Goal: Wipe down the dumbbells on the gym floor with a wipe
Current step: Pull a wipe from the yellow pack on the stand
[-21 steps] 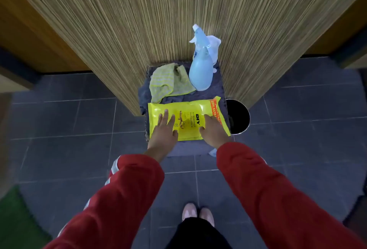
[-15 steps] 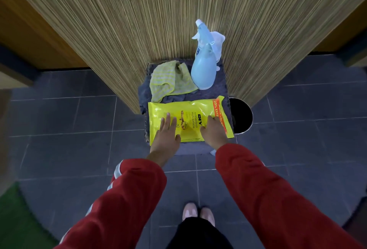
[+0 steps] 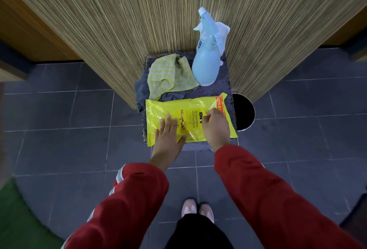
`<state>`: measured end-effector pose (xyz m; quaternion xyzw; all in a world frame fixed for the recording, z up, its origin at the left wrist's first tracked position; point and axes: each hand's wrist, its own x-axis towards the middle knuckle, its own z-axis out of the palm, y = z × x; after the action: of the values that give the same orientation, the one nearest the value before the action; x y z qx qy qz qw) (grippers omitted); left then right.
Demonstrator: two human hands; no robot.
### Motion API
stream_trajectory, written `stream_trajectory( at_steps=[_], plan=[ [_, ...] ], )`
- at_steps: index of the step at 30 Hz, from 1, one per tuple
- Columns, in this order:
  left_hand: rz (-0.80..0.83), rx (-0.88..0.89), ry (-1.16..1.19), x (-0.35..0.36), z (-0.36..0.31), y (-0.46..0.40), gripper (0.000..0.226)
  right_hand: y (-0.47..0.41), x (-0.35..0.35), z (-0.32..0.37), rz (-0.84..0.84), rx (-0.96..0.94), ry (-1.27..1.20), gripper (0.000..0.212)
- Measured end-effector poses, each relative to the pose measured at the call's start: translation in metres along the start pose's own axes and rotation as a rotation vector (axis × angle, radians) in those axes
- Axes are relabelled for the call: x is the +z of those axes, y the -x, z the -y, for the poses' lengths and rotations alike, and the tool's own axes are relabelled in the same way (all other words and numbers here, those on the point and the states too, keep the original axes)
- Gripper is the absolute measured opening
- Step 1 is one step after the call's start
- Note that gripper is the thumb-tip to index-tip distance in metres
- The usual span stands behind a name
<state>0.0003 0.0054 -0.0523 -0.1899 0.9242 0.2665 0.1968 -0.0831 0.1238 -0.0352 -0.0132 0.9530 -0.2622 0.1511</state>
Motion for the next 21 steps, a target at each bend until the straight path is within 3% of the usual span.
stream_trajectory(
  at_steps=[3, 7, 11, 16, 21],
  plan=[
    [-0.012, -0.007, 0.031, 0.001, -0.003, 0.0, 0.073, 0.014, -0.003, 0.009, -0.044, -0.092, -0.143, 0.018],
    [-0.006, -0.023, 0.041, 0.003, -0.003, 0.0, 0.079, 0.035, 0.004, 0.023, 0.055, -0.327, -0.297, 0.009],
    [0.016, -0.015, -0.026, 0.001, -0.006, 0.001, 0.061, 0.043, 0.018, 0.026, 0.11, -0.528, -0.277, 0.012],
    [-0.014, -0.045, -0.058, 0.005, -0.001, -0.003, 0.048, 0.04, 0.022, 0.014, 0.057, -0.59, -0.238, 0.031],
    [-0.071, -0.2, 0.347, -0.004, -0.011, 0.003, 0.051, 0.023, 0.022, 0.0, -0.012, -0.52, -0.019, 0.03]
  ],
)
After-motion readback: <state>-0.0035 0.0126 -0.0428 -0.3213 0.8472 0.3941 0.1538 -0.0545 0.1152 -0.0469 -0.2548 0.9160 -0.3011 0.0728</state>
